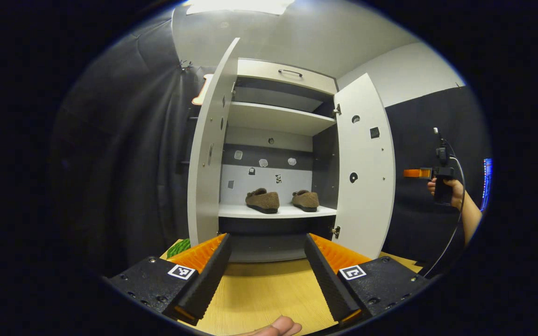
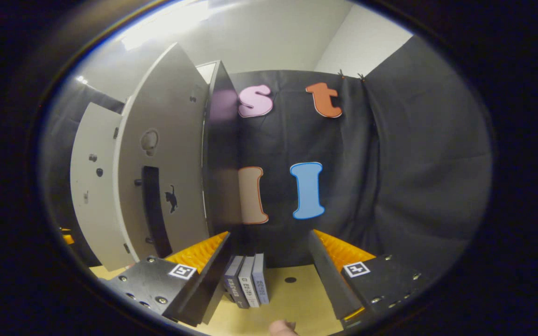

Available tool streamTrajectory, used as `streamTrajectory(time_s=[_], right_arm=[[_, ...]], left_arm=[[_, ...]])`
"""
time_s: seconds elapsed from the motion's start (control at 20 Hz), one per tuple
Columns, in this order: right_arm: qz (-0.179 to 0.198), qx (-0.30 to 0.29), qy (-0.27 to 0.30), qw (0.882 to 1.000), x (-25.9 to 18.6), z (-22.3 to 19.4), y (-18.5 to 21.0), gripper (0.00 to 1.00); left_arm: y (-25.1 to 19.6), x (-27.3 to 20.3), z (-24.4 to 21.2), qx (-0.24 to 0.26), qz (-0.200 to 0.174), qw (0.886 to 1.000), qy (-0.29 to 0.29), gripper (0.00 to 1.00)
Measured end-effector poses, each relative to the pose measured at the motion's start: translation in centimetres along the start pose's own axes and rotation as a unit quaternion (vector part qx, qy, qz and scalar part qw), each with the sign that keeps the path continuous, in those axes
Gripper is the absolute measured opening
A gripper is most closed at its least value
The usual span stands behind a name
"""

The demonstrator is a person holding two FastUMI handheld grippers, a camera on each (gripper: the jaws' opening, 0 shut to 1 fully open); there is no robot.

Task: Grab one shoe with the right hand and put it into the shoe cabinet, grab the other shoe with the left hand and put it into the shoe cabinet; then close the right door with the right hand and the left door with the left hand.

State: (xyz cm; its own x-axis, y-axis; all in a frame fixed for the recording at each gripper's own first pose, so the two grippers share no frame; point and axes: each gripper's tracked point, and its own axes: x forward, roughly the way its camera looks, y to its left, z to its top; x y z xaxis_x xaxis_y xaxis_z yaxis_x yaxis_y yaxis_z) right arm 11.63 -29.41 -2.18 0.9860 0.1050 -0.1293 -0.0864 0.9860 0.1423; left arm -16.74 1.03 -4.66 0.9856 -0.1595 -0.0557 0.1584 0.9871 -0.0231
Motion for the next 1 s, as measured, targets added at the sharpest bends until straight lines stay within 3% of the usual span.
streamTrajectory(time_s=[0.25,0.45,0.5,0.6,1.0], right_arm=[[0.011,-0.02,0.019,1.0,3.1,-0.4,4.5,0.98],[0.046,-0.046,0.032,0.997,3.6,-0.6,9.6,0.99],[0.055,-0.044,0.032,0.997,3.5,-0.9,10.1,0.87],[0.065,-0.022,0.035,0.997,3.5,-1.5,11.3,0.9],[0.05,-0.033,0.02,0.998,3.5,-1.1,14.5,0.87]], left_arm=[[-0.6,-0.5,-0.7,-0.006,-0.026,1.0,0.011,0.96],[1.3,-0.6,-0.9,-0.009,-0.009,1.0,0.006,0.96],[1.6,-0.8,-1.1,-0.01,-0.006,1.0,0.007,0.99],[1.7,-1.0,-1.5,-0.012,-0.003,1.0,0.012,0.99],[1.7,0.0,-2.7,-0.02,-0.003,0.999,0.027,0.96]])
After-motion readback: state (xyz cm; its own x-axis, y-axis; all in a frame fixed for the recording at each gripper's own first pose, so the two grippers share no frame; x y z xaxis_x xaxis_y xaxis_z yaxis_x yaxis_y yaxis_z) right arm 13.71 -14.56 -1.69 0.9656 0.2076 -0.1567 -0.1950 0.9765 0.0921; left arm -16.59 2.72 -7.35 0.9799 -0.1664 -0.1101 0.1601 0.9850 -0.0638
